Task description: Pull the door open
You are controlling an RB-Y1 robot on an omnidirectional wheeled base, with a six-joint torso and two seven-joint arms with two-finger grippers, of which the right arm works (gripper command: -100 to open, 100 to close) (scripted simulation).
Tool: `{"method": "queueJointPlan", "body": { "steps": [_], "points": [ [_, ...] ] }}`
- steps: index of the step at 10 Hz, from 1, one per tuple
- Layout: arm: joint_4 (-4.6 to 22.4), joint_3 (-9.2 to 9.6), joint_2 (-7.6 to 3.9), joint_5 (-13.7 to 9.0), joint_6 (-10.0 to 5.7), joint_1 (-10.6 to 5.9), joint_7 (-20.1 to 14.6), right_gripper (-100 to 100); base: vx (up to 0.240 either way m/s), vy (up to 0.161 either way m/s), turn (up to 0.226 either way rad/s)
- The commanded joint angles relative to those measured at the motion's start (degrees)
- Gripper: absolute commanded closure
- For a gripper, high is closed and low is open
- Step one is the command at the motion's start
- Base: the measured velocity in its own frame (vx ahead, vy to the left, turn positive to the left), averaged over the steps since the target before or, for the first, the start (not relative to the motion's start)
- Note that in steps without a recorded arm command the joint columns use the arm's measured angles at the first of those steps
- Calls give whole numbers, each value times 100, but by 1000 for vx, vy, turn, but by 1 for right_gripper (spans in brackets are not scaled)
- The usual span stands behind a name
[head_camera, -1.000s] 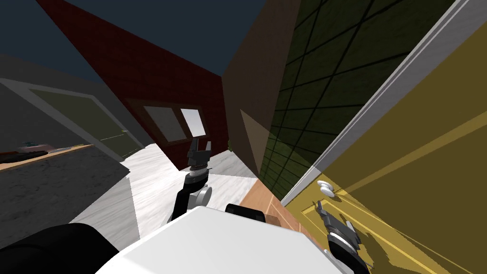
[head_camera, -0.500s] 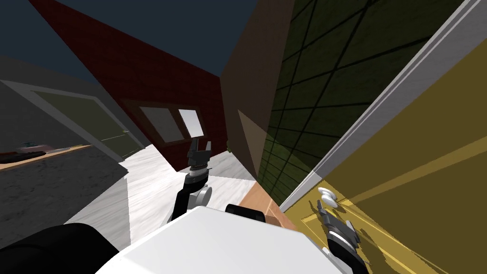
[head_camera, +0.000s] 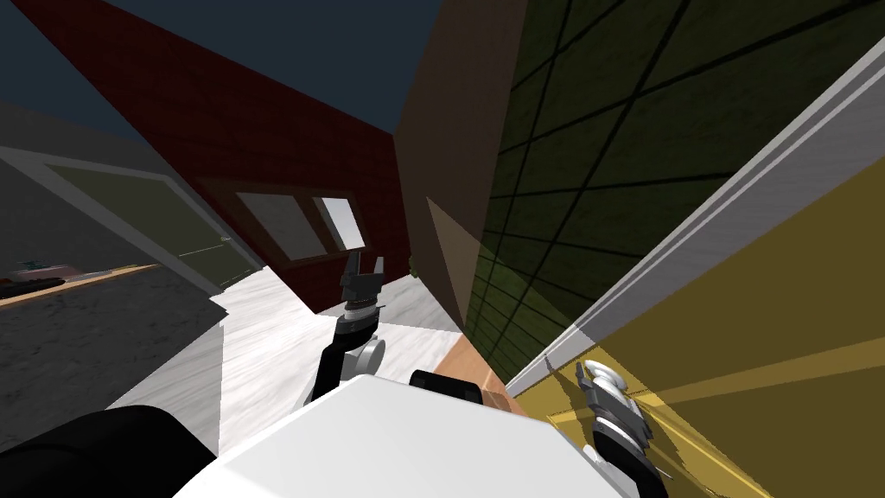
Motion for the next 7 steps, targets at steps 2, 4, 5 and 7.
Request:
{"method": "queueJointPlan", "body": {
  "steps": [2,4,5,7],
  "points": [
    [0,1,1,0,-1,4,-2,100,-21,6,-17],
    [0,1,1,0,-1,4,-2,100,-18,13,6],
    [0,1,1,0,-1,4,-2,100,-5,6,-2],
    [-24,86,-22,56,-10,46,-66,100,-54,16,20]
  ]
}}
